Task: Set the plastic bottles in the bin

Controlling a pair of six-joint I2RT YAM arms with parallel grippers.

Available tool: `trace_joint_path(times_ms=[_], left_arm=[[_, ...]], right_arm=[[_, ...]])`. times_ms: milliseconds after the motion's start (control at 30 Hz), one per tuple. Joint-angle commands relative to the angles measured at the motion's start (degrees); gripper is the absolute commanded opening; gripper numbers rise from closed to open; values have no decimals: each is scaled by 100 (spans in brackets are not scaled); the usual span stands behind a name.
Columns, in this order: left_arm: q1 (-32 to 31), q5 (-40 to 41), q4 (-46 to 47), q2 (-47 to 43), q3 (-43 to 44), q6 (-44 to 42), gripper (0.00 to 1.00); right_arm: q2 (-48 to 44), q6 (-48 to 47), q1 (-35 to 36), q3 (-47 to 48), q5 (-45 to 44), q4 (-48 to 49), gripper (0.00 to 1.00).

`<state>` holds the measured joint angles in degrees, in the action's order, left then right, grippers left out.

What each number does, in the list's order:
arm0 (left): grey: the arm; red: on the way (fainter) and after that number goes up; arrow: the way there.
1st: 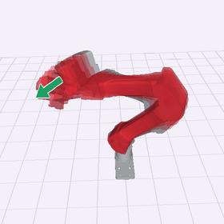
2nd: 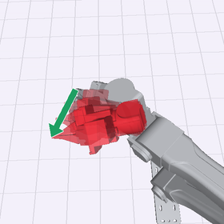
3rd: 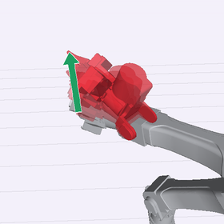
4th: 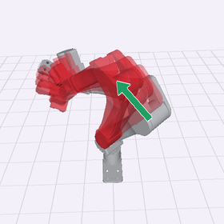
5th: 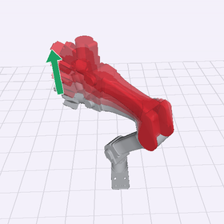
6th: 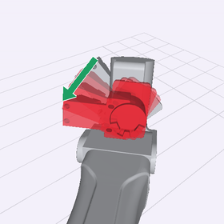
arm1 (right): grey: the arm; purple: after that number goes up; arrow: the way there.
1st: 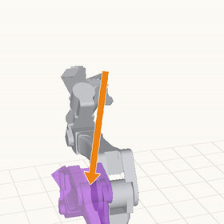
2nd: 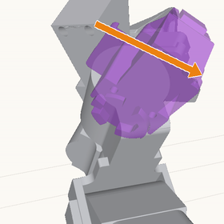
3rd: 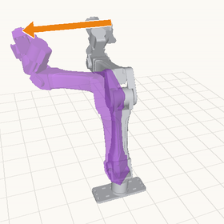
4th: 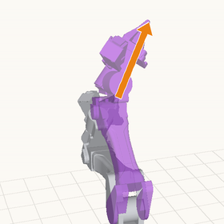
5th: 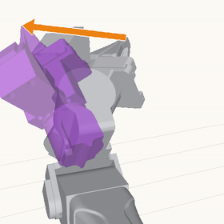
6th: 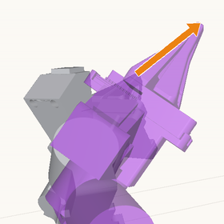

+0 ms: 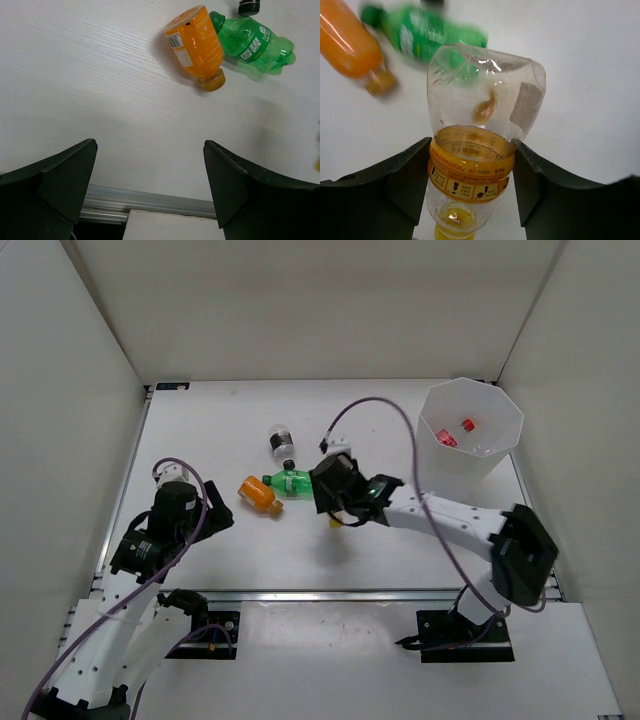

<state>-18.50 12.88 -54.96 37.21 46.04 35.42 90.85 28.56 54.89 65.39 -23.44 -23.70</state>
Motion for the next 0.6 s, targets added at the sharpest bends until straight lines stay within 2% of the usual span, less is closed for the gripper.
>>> trace_joint_path(times_ms=[0, 67, 167, 300, 433, 500, 567], left_arm=[[57, 4, 266, 102, -69, 18, 99], [92, -163, 502, 234, -95, 0, 99], [23, -278, 749, 576, -69, 44, 98], [-66, -313, 1153, 937, 10, 9, 99], [13, -383, 1496, 1471, 142, -87, 99], [31, -348, 1663, 1753, 387, -175, 99], [83, -261, 1761, 2131, 598, -298, 98]], right_arm=[[-1182, -1193, -538, 806, -187, -221, 23], [-1656, -1519, -1066, 1255, 14, -467, 20], [-2201, -1931, -2121, 1512, 453, -531, 22], [-2580, -2284, -3700, 1443, 927, -503, 28], [-2651, -2258, -5371, 1083, 2096, -451, 30], [-2625, -2266, -5733, 933, 2274, -381, 35], [-2546, -2538, -5788, 775, 2371, -127, 43]])
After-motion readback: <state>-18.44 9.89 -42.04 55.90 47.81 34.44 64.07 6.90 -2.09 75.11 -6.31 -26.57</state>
